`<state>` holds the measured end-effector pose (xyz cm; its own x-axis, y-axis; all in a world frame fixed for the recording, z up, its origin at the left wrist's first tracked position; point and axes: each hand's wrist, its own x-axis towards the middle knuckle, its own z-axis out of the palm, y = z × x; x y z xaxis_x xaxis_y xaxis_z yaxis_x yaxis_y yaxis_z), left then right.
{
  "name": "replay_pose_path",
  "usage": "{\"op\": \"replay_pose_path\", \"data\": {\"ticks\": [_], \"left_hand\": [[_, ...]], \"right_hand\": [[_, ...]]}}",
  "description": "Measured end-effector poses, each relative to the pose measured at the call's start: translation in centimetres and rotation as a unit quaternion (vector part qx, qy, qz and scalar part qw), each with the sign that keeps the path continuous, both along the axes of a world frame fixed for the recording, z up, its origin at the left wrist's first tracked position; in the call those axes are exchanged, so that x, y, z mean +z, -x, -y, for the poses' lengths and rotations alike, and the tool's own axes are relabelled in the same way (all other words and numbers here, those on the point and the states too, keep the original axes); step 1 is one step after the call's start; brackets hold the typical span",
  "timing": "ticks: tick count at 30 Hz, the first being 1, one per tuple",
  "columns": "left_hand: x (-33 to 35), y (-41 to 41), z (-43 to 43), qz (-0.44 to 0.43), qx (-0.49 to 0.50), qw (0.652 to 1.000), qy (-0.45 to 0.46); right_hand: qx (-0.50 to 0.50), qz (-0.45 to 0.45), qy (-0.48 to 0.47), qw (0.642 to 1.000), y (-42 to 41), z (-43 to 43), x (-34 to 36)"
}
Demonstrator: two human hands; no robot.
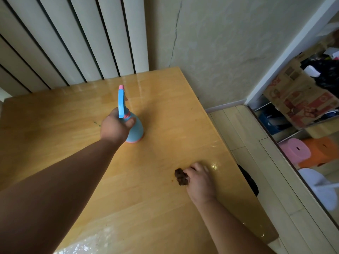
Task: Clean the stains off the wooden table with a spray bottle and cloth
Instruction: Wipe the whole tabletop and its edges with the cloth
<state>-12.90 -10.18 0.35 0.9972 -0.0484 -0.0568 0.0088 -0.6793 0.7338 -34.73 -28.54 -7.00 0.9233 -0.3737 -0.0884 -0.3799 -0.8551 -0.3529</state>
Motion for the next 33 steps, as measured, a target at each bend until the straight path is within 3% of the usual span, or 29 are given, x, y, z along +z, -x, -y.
{"op": "replay_pose_path", "data": {"ticks": [7,11,15,18,33], "left_hand": [[0.2,0.1,0.1,-0.008,0.003,1.000,-0.006],[0.2,0.1,0.1,-0.002,0.001,1.000,-0.007],[0.3,0.2,0.2,0.003,-0.001,1.000,-0.012],[0.3,0.2,0.3,0.004,-0.002,1.000,-0.009],[0.2,0.4,0.2,-0.002,0.011,1.000,0.011]], "right_hand": [[-0.013,-0.062,-0.095,0.993,-2.3,1.2,2.1],[-0.084,0.036,-0.007,0.996,-1.3,1.6,3.4],[-0.163,-0.099,0.012,0.982,-0.9,-0.2,3.0],[-0.117,-0.131,0.044,0.983,-0.9,-1.5,2.1],[0.039,-0.051,0.007,0.998,-1.2,-2.4,0.8]]}}
